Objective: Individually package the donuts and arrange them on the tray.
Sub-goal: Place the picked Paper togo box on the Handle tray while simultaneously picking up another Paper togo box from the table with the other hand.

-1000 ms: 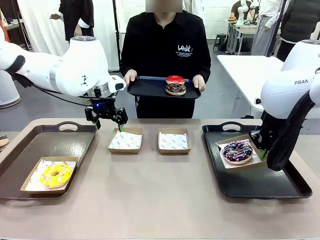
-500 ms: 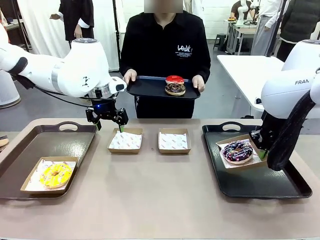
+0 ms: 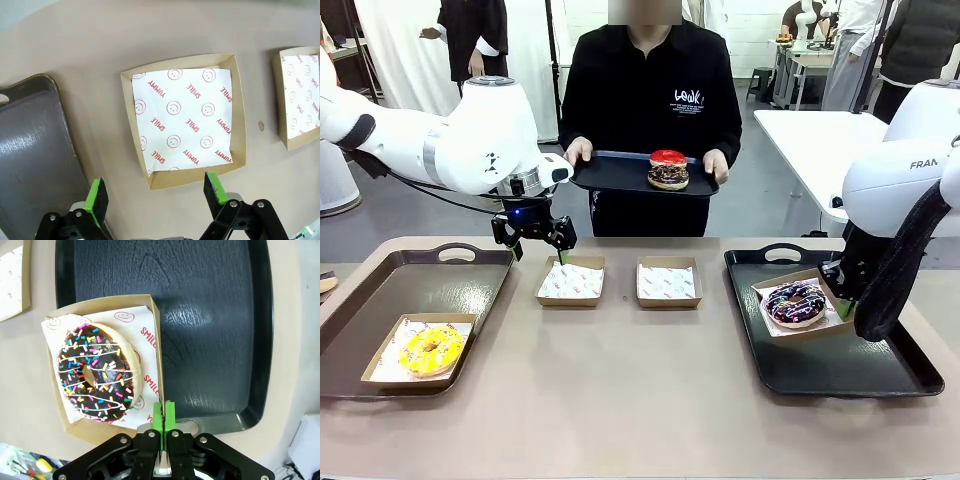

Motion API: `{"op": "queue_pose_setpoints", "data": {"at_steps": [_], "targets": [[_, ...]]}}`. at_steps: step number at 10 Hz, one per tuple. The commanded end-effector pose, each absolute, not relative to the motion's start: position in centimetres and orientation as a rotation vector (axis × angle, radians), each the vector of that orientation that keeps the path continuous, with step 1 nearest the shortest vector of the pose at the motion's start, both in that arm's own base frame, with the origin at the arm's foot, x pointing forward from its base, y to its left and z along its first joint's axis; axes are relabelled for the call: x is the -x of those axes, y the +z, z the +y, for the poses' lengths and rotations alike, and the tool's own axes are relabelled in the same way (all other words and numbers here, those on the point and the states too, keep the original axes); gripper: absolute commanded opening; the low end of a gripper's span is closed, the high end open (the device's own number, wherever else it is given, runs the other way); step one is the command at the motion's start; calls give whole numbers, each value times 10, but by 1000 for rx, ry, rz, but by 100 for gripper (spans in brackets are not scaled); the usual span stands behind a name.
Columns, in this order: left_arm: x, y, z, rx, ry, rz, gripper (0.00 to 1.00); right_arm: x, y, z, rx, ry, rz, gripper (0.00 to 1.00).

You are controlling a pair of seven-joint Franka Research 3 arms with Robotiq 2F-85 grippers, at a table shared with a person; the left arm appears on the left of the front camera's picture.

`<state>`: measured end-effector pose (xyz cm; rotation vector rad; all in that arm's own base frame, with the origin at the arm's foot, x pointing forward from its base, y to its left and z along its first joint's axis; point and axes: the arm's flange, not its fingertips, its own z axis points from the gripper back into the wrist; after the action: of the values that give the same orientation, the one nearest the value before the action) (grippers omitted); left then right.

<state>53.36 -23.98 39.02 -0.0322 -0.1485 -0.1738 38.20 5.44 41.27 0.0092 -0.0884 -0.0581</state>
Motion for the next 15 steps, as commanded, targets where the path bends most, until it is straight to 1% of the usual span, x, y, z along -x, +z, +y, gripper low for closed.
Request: {"op": "queue_pose_setpoints", "data": {"at_steps": [1, 3, 5, 8, 12, 15], "targets": [[-534, 390, -240, 32, -174, -148, 100, -382, 413, 54, -9, -58, -88, 1], [-537, 390, -239, 26, -42, -139, 100, -367, 403, 54, 6, -21, -149, 1], [-545, 391, -233, 27, 10, -130, 100, -359, 397, 55, 21, -21, -184, 1], [-554, 391, -228, 15, 51, -121, 100, -353, 381, 47, 39, -11, -121, 1], [-563, 388, -228, 6, 66, -107, 100, -340, 370, 29, 81, -9, -107, 1], [-578, 381, -229, 1, 107, -91, 100, -338, 358, 24, 66, 3, -86, 1]]}}
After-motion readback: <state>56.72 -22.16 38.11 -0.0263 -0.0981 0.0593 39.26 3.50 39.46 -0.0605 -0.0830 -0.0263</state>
